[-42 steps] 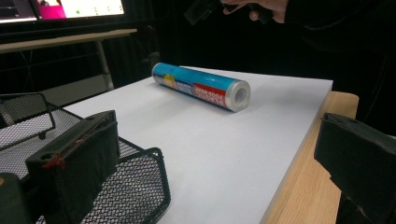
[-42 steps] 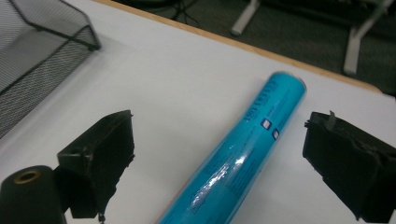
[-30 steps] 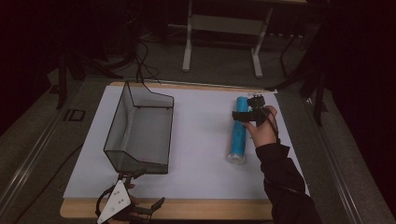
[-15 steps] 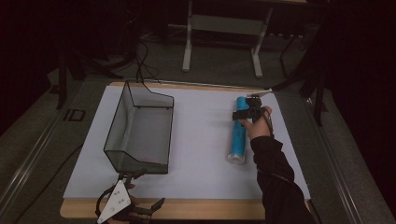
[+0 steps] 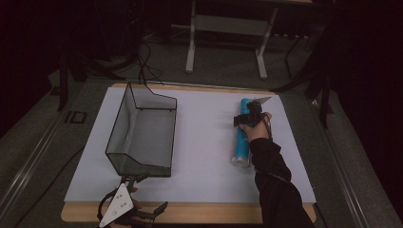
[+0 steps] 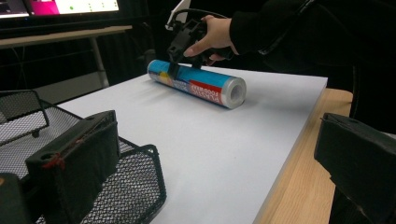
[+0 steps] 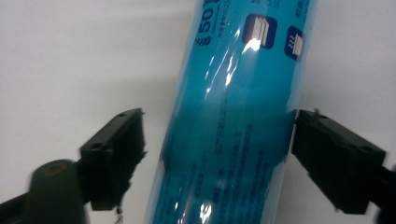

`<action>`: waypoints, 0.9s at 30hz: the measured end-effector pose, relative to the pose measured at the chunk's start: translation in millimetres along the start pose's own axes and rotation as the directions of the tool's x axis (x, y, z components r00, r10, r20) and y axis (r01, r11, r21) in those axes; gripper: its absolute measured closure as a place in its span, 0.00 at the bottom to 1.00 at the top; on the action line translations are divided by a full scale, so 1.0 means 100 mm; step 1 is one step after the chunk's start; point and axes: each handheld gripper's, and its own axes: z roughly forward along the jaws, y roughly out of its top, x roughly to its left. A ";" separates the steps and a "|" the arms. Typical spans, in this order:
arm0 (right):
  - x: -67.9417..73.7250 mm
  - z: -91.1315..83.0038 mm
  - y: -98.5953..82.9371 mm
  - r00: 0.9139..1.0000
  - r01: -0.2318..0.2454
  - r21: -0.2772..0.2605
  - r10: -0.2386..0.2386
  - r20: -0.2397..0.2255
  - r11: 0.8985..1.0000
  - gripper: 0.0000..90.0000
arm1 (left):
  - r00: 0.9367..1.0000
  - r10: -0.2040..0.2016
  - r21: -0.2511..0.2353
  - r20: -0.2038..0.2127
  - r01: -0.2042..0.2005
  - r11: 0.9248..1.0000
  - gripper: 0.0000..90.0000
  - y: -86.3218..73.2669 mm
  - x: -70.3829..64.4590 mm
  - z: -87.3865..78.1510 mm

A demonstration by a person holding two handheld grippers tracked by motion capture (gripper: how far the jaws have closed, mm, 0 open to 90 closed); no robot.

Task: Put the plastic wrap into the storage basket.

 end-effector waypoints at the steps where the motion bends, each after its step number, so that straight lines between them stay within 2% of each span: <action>1: -0.01 0.01 0.01 1.000 0.000 0.002 0.000 0.003 1.000 0.23 | 1.000 0.000 0.000 0.000 0.000 1.000 0.01 0.00 0.00 0.00; 3: -0.01 0.03 0.02 1.000 -0.008 0.001 0.008 0.010 1.000 0.27 | 1.000 0.003 0.003 -0.002 -0.003 1.000 0.01 0.00 0.00 0.00; 5: -0.03 0.06 0.03 1.000 -0.027 0.024 0.027 -0.007 0.999 0.28 | 1.000 0.009 0.008 -0.004 -0.009 1.000 0.01 0.00 0.00 0.00; 8: -0.02 0.10 0.03 1.000 -0.027 0.045 0.027 0.002 0.999 0.29 | 1.000 0.006 0.008 -0.001 -0.006 1.000 0.01 0.00 0.00 0.00; 13: 0.03 0.14 0.04 1.000 0.000 0.072 -0.002 0.025 0.997 0.29 | 1.000 0.004 0.009 0.000 -0.004 1.000 0.01 0.00 0.00 0.00; 15: 0.05 0.17 0.05 0.999 -0.009 0.091 0.006 0.032 0.996 0.29 | 1.000 0.005 0.010 -0.001 -0.005 1.000 0.01 0.00 0.00 0.00; 18: 0.04 0.20 0.05 0.999 -0.029 0.110 0.027 0.021 0.993 0.31 | 1.000 0.005 0.014 -0.001 -0.005 1.000 0.01 -0.01 0.00 0.00; 21: 0.01 0.19 0.05 0.997 -0.076 0.101 0.076 0.004 0.992 0.32 | 1.000 0.005 0.015 -0.002 -0.005 1.000 0.01 -0.01 0.00 0.01; 23: -0.04 0.17 0.06 0.994 -0.107 0.114 0.110 -0.020 0.988 0.33 | 1.000 0.004 0.015 -0.003 -0.004 1.000 0.01 -0.01 0.00 0.00; 27: -0.08 0.13 0.06 0.991 -0.121 0.114 0.126 -0.045 0.986 0.35 | 1.000 0.006 0.015 -0.002 -0.006 1.000 0.01 -0.01 0.00 0.00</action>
